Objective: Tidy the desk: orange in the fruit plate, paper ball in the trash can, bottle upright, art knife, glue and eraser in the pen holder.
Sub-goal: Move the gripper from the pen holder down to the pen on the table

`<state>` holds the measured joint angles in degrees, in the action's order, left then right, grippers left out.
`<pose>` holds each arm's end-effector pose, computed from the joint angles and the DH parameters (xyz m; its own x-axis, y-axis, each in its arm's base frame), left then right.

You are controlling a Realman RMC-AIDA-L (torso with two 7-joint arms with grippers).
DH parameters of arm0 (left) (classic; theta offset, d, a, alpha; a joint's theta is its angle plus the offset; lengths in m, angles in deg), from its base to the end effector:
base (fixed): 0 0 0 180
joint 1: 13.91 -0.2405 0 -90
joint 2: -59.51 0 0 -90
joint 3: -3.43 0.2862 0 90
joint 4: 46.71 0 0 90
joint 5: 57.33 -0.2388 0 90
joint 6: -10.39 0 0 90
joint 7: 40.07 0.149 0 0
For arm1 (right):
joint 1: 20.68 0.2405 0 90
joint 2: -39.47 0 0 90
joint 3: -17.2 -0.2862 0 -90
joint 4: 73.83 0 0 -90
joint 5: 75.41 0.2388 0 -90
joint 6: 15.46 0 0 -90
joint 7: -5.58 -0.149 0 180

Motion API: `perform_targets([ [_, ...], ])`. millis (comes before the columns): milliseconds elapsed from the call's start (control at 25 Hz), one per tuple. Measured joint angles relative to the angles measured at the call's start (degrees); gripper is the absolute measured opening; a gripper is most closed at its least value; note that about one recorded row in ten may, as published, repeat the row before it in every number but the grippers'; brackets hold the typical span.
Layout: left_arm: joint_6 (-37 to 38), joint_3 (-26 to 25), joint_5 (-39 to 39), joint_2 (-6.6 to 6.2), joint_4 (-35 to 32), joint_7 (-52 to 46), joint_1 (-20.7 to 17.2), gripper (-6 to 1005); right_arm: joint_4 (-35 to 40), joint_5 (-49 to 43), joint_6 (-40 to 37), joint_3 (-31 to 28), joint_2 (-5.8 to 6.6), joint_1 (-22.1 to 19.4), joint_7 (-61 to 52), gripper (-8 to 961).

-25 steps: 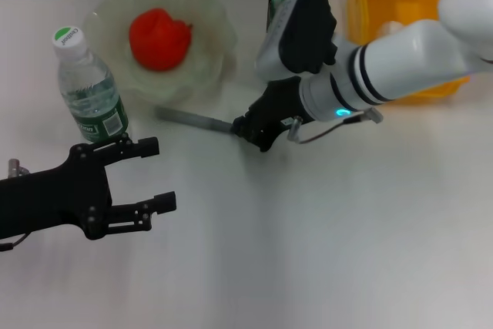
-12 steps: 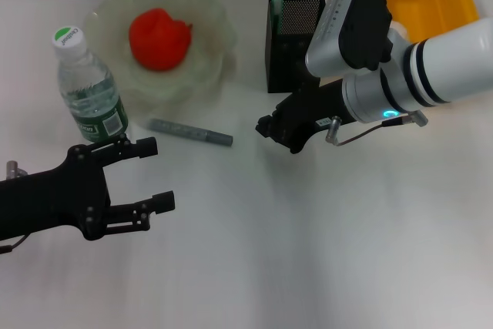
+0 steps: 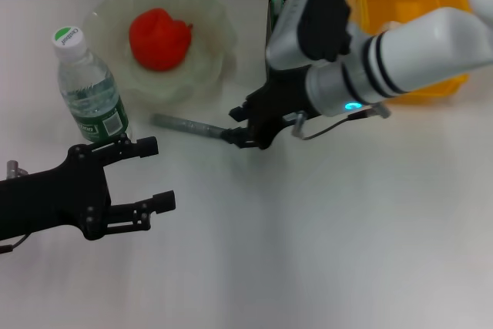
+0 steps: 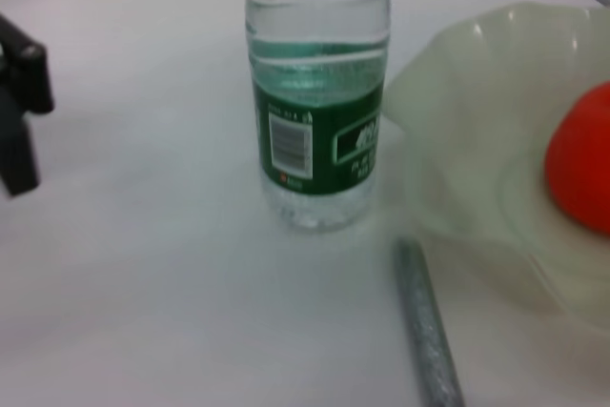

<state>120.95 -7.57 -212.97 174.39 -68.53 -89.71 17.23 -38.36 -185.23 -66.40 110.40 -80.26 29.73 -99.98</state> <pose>-0.3461 0.2859 -0.0060 0.7341 0.1873 0.6527 0.3299 -0.9385 -0.1017 0.1645 0.4417 -0.1493 0.9740 -0.2264 -0.0039 -0.2207 -0.9455 -0.2393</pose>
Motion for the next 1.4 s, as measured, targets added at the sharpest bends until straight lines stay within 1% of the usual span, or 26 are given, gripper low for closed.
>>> perform_targets([
  [80,0.0,0.0,0.0,0.01,0.1,0.3,0.0,857,-3.8,3.7,2.2,1.4,-0.09,2.1,2.5,204],
  [160,0.0,0.1,0.0,0.03,0.1,0.5,0.0,857,-5.6,6.5,4.1,2.4,-0.15,3.1,4.2,240],
  [360,0.0,0.2,0.0,0.12,0.2,0.6,0.0,857,-9.0,11.8,7.6,4.7,-0.16,4.6,7.5,452],
  [480,0.1,0.2,0.0,0.14,0.1,0.6,0.2,857,-11.7,14.6,8.1,6.1,-0.16,6.1,8.6,491],
  [560,0.1,0.2,0.0,0.16,0.1,0.6,0.3,857,-12.2,15.1,8.3,6.4,-0.16,6.4,8.7,517],
  [800,0.1,0.2,0.0,0.55,-0.2,0.7,0.6,857,-12.2,16.6,8.3,7.6,-0.15,6.0,9.4,512],
  [880,0.1,0.2,0.0,0.55,-0.2,0.7,0.6,857,-12.6,18.6,8.3,9.2,-0.14,6.1,10.2,510],
  [920,0.1,0.2,0.0,0.55,-0.2,0.7,0.6,857,-12.7,20.0,8.5,11.3,-0.15,6.2,10.3,509],
  [960,-0.1,0.2,0.0,0.74,-0.2,0.7,0.9,857,-12.7,20.0,8.5,11.3,-0.15,6.2,10.3,508],
  [1120,-0.2,0.2,0.0,0.81,0.1,0.7,1.0,857,-12.8,20.8,9.5,13.8,-0.15,6.3,9.9,505],
  [1400,-0.3,0.0,0.0,0.97,0.2,0.7,0.9,857,-13.2,20.8,9.6,13.9,-0.15,5.8,9.8,499],
])
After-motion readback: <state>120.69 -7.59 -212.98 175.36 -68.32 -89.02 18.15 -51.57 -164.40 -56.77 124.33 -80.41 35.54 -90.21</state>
